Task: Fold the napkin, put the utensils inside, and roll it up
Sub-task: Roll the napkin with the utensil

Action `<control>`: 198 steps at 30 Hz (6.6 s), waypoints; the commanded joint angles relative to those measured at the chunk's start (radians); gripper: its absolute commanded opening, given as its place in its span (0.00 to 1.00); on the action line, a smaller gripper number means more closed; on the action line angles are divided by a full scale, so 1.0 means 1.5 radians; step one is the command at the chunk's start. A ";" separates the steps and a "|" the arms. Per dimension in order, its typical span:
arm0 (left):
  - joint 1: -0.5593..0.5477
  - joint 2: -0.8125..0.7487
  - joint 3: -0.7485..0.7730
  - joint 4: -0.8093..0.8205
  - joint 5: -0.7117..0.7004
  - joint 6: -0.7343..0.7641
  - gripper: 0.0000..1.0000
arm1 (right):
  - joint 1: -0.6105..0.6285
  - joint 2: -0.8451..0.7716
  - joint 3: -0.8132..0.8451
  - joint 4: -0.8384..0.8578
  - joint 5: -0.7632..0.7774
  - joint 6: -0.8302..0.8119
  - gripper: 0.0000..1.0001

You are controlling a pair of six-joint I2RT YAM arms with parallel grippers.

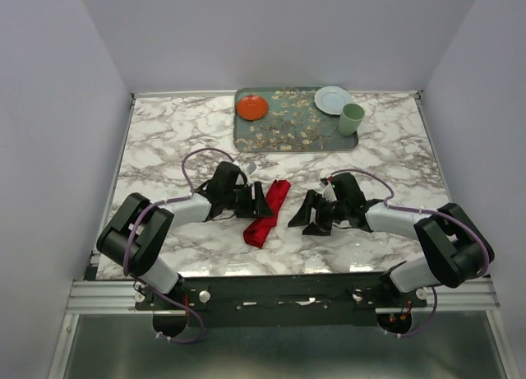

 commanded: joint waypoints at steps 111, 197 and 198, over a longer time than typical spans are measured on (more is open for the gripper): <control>-0.330 0.055 0.280 -0.379 -0.556 0.145 0.93 | 0.005 0.183 0.010 0.140 -0.021 0.006 0.41; 0.153 0.325 0.488 -0.500 -0.611 -0.088 0.47 | -0.148 0.047 0.020 0.008 -0.144 -0.144 0.50; 0.158 0.331 0.506 -0.501 -0.607 -0.090 0.48 | -0.149 0.048 0.019 0.008 -0.145 -0.144 0.50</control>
